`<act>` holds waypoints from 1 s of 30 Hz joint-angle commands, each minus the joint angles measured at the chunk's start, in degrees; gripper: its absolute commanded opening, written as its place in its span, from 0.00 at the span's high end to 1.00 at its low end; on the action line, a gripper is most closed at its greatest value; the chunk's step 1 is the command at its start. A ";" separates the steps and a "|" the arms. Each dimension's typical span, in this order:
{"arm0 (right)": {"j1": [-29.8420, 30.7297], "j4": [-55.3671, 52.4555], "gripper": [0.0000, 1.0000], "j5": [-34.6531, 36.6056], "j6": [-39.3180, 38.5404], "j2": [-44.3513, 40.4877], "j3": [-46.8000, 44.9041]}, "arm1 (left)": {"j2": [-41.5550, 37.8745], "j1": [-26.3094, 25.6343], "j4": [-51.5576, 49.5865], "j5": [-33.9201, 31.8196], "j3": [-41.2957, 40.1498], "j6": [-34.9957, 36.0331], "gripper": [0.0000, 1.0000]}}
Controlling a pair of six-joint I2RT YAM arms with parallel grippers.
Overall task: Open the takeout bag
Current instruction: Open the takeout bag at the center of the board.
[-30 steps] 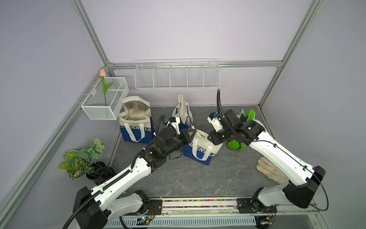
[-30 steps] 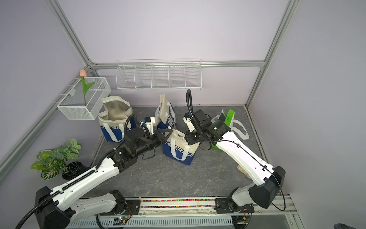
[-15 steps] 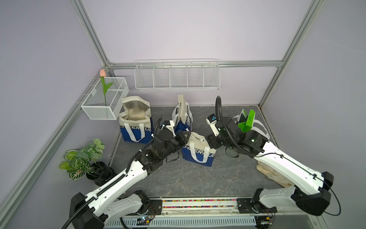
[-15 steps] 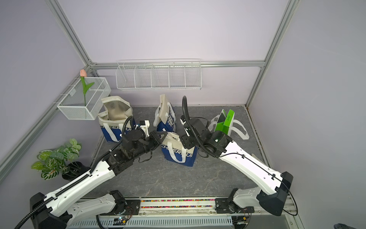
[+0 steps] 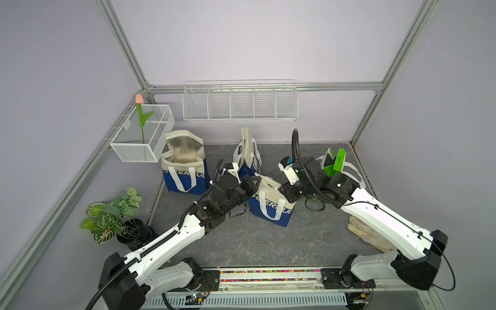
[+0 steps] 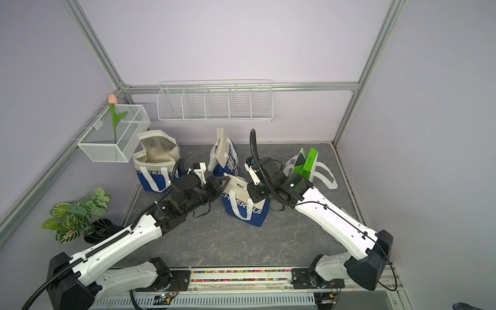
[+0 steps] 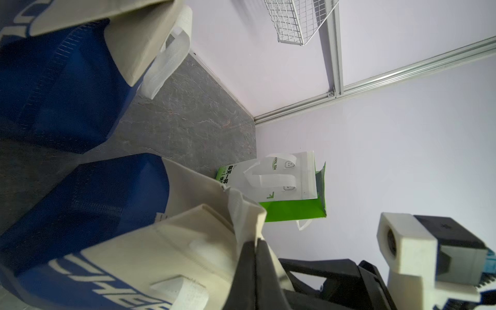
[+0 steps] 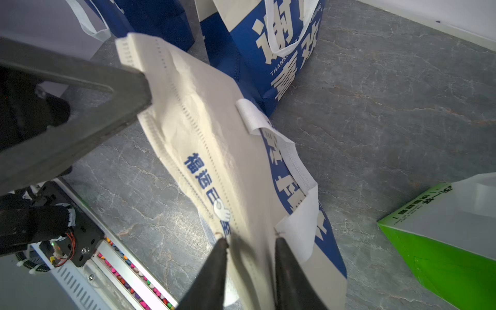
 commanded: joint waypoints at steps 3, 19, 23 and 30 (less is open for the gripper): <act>-0.54 -1.23 0.81 -4.23 1.27 0.88 -0.71 | 2.01 -0.07 2.63 0.94 0.78 -1.22 1.00; -4.44 2.44 0.93 -15.34 2.47 -0.41 -2.53 | 10.54 -0.08 14.96 10.62 1.16 -5.61 0.73; -5.09 2.69 0.93 -16.48 2.53 -0.44 -2.44 | 10.99 -0.08 17.58 11.69 1.80 -5.20 0.73; -5.71 2.71 0.93 -16.94 2.89 -1.42 -2.00 | 11.07 -0.08 14.03 10.21 4.12 -3.04 1.00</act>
